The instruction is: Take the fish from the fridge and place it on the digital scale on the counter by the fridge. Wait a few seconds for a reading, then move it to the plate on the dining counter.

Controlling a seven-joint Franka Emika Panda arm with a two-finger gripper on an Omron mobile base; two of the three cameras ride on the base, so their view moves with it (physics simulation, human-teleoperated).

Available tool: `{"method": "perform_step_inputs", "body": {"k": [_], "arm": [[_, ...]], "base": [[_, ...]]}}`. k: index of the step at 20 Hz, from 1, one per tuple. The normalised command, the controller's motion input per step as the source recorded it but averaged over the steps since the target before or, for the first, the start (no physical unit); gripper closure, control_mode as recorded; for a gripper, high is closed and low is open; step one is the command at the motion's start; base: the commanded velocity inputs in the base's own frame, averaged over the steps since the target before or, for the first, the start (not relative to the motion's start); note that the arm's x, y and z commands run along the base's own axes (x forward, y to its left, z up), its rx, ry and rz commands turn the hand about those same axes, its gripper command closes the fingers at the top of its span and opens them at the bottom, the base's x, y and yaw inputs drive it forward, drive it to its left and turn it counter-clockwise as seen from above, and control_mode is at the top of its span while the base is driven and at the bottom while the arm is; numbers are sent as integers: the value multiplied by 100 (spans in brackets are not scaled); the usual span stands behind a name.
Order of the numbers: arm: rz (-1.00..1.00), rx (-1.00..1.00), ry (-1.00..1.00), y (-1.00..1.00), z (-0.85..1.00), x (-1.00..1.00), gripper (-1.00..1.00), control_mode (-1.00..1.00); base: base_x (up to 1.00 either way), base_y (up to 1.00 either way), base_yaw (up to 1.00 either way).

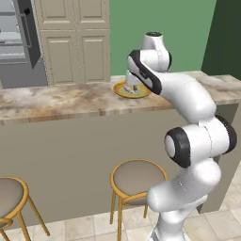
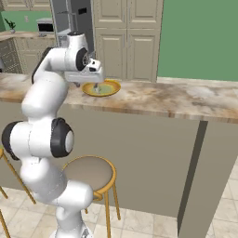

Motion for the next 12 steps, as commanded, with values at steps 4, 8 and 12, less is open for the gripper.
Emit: {"method": "perform_step_inputs", "body": {"k": [4,8,12], "arm": [[2,0,-24,-2,0,-100,-100,-100],[1,0,-21,-7,-3,-100,-100,-100],[1,0,-17,-8,-11,-100,-100,-100]], "base": [[0,0,0],[0,0,0],[0,0,0]]}}
